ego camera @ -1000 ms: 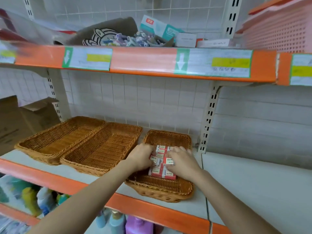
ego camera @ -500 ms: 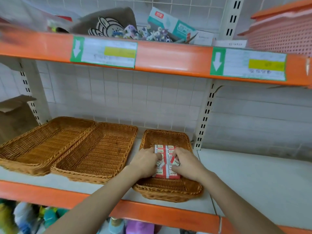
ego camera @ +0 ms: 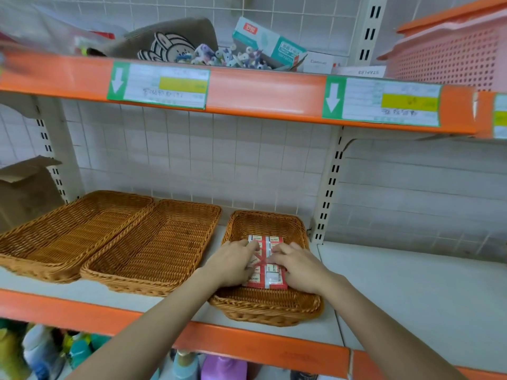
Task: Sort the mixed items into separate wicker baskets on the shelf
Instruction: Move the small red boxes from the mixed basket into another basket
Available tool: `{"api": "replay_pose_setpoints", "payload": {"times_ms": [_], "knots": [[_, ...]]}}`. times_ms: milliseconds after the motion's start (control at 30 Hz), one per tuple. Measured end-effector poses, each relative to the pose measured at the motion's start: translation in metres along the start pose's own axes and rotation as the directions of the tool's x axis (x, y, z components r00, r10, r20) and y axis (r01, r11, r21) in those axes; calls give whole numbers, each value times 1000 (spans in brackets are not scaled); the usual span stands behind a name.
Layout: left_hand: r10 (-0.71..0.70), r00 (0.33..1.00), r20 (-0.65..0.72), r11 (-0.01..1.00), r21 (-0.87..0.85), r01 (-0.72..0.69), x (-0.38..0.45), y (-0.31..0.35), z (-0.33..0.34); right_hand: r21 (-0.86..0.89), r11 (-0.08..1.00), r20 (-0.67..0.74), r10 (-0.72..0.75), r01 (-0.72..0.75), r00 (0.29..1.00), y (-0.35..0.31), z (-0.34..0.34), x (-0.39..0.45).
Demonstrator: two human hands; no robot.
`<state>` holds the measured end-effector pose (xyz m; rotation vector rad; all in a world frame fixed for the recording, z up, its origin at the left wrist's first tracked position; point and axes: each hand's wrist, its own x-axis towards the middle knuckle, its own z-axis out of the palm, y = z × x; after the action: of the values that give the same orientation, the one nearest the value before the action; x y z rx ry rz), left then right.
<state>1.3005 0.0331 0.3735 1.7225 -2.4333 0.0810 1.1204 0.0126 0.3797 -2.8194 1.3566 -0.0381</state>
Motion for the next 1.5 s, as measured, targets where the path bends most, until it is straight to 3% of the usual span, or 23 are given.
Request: {"api": "replay_pose_setpoints", "payload": {"times_ms": [167,400,567,800,1233,1500], "knots": [[-47,999,10,998,40,46,0,1,-1,-26,999,0,-22,22,1000,-1,-4,-1],[-11,999,52,985,-169,20,-2,-4,-9,-31,1000,5,5,-5,1000,-2,-16,-11],[36,996,82,977,-215,-17,-4,-7,-13,-26,1000,6,9,-8,1000,-1,-22,-17],[139,979,148,973,-205,-107,-9,-4,-14,-68,997,87,-20,26,996,-3,-19,-19],[174,945,275,972,-200,-121,-11,-5,-19,-73,996,116,-32,41,993,-8,-8,-20],[199,949,245,977,-127,-172,-13,-5,-15,-92,996,139,6,7,990,-9,-5,-15]]}}
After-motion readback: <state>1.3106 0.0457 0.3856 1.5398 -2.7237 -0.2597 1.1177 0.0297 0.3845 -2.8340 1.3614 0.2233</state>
